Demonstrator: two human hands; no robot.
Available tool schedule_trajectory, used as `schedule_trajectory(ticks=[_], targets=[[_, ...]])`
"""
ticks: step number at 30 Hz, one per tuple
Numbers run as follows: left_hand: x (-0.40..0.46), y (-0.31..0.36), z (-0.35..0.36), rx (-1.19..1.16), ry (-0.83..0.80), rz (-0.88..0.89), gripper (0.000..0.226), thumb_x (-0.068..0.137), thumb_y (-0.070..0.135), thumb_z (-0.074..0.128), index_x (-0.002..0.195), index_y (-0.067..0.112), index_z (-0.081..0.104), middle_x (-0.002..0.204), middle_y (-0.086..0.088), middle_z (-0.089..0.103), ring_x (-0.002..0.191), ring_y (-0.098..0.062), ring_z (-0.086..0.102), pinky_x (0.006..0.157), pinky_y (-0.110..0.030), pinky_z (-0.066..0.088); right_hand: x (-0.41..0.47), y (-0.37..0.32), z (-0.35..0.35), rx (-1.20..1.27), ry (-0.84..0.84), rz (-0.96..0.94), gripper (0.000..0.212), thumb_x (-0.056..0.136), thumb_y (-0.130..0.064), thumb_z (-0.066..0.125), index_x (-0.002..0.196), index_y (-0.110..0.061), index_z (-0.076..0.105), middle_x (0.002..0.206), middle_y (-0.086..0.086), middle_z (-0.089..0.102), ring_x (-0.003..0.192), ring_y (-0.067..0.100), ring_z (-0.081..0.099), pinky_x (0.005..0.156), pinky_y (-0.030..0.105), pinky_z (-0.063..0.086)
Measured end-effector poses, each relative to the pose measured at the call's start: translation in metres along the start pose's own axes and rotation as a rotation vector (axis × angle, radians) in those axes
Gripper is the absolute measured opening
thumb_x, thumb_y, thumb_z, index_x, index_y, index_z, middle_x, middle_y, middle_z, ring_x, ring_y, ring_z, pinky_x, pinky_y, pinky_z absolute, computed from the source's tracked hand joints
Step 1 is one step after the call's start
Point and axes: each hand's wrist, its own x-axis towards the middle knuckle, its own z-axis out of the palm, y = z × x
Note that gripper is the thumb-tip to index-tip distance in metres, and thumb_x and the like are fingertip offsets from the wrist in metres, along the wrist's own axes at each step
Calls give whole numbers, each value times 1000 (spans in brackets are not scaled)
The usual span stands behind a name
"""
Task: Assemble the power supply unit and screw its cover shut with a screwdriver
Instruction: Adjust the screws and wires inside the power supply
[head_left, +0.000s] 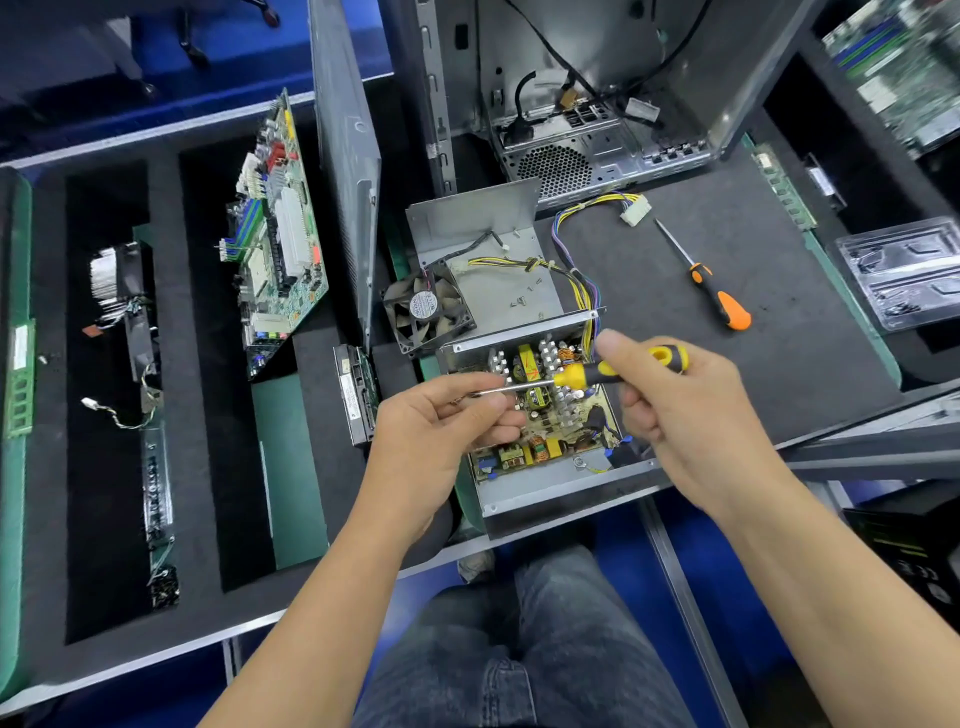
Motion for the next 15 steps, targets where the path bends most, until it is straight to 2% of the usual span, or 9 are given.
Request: schedule_trajectory(ticks=[3, 5, 9, 15], targets=[[4, 7, -1, -74, 26, 29, 14, 79, 4, 72, 89, 12, 78, 83, -16, 76, 76, -23, 75, 69, -23, 59, 7, -10, -7, 163, 81, -18, 36, 84, -28, 76, 56, -22, 55, 54, -1, 41, 41, 12, 25, 42, 23, 22], [5, 9, -2, -113, 20, 27, 14, 76, 8, 71, 86, 13, 80, 84, -16, 76, 76, -22, 75, 69, -22, 59, 9, -13, -11, 187, 99, -43, 35, 87, -24, 73, 60, -20, 52, 53, 0, 39, 41, 12, 23, 43, 24, 21], [4, 7, 1, -136, -14, 18, 18, 79, 9, 65, 80, 17, 81, 77, -11, 75, 72, -18, 73, 66, -21, 58, 7, -7, -10, 127, 93, -56, 38, 83, -30, 71, 51, -22, 51, 55, 3, 38, 44, 15, 24, 49, 31, 20], [5, 4, 1, -142, -3, 10, 16, 79, 9, 64, 78, 13, 80, 74, -12, 73, 67, -17, 72, 63, -20, 57, 8, 0, -9, 113, 87, -47, 34, 79, -36, 72, 51, -23, 58, 54, -1, 42, 45, 14, 29, 49, 31, 23]])
